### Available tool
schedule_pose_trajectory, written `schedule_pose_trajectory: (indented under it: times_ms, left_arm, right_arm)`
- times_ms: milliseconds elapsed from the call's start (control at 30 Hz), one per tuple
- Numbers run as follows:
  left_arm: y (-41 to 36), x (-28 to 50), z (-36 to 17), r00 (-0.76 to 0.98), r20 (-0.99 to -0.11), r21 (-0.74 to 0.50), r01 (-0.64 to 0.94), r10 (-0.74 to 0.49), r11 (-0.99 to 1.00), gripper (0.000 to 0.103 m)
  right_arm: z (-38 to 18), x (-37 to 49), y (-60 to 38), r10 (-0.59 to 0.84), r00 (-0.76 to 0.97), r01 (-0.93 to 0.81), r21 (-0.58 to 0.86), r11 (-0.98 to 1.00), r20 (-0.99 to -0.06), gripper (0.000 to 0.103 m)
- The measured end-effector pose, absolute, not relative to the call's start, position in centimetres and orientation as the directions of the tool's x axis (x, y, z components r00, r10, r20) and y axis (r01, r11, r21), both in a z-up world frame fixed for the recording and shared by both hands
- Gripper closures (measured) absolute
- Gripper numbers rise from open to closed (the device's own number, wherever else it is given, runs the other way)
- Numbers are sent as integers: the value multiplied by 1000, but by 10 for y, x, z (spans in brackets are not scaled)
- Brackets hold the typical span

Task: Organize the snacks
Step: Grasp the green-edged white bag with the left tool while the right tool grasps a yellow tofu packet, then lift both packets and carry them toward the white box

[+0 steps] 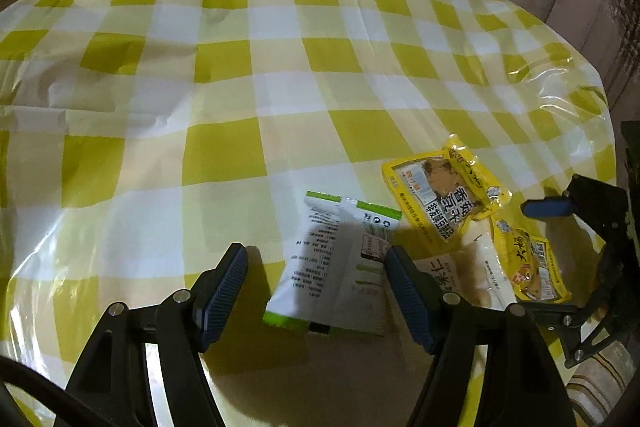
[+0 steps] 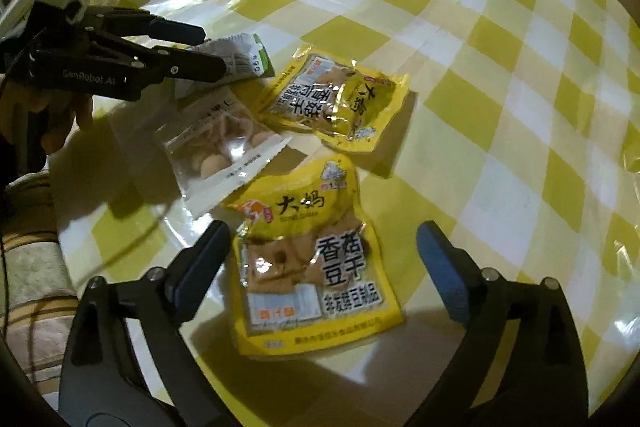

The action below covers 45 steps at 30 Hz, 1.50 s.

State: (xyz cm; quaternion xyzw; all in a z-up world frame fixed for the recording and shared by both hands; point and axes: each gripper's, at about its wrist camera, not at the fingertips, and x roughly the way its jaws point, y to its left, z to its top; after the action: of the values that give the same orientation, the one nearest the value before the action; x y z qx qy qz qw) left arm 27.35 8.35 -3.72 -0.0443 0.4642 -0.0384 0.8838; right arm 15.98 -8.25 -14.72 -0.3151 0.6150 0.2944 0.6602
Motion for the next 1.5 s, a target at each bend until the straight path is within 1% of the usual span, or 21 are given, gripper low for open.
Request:
schedule_pose_trajectory:
  times_ms: [100,167,200,233,267,400,533,567,600,800,933,1200,1233,1333,1500]
  left_arm:
    - [83,276,-38,568,-817,-98,30,-98,995,32]
    - [82,276,-38,568,-820,-74,23,-74,997,39]
    - [82,277,-38,568,-821,-57,17,-56,998,47]
    - [83,276,-38,567,-823,-39,10,-38,999,50]
    - [84,275,-38,566,-823,-46,8,-42,999,50]
    - [82,271,-38,563,-826,-33,0,-27,999,52]
    - [80,263,-37,556,-831,-32,-13,-19,999,56]
    - [80,260,-37,553,-833,-32,-18,-16,999,56]
    - [80,257,-37,551,-835,-33,-25,-14,999,56]
    - [79,235,-37,547,-837,-55,-62,-12,997,57]
    - [79,219,-36,544,-839,-71,-88,-12,994,58]
    - [74,195,-24,567,-823,-98,-109,-19,989,59]
    - [73,192,-22,571,-820,-102,-109,-21,989,59]
    - [70,186,-17,580,-814,-108,-107,-26,988,59]
    - [63,178,-10,591,-806,-113,-96,-35,989,59]
  right_arm:
    - [-146,159,-84,2,75,-772,-57,633,-997,7]
    - [-145,160,-85,-8,82,-754,-68,654,-997,11]
    - [-144,160,-85,-13,86,-748,-73,659,-996,13]
    - [-142,160,-87,-16,91,-738,-79,670,-996,18]
    - [-140,160,-89,-19,102,-726,-87,682,-995,22]
    - [-135,154,-92,-26,122,-709,-105,697,-992,25]
    - [-132,148,-94,-26,135,-697,-114,708,-991,32]
    - [-130,144,-93,-24,146,-701,-120,703,-989,38]
    - [-128,141,-92,-22,151,-705,-123,699,-988,47]
    - [-123,130,-96,-17,152,-688,-118,716,-988,49]
    - [-115,124,-98,-2,160,-677,-111,727,-987,57]
    - [-101,117,-111,9,146,-632,-86,770,-989,62]
    - [-99,117,-113,11,146,-624,-83,777,-989,63]
    - [-88,114,-118,30,148,-603,-66,795,-989,71]
    - [-79,109,-129,19,144,-567,-67,821,-989,71]
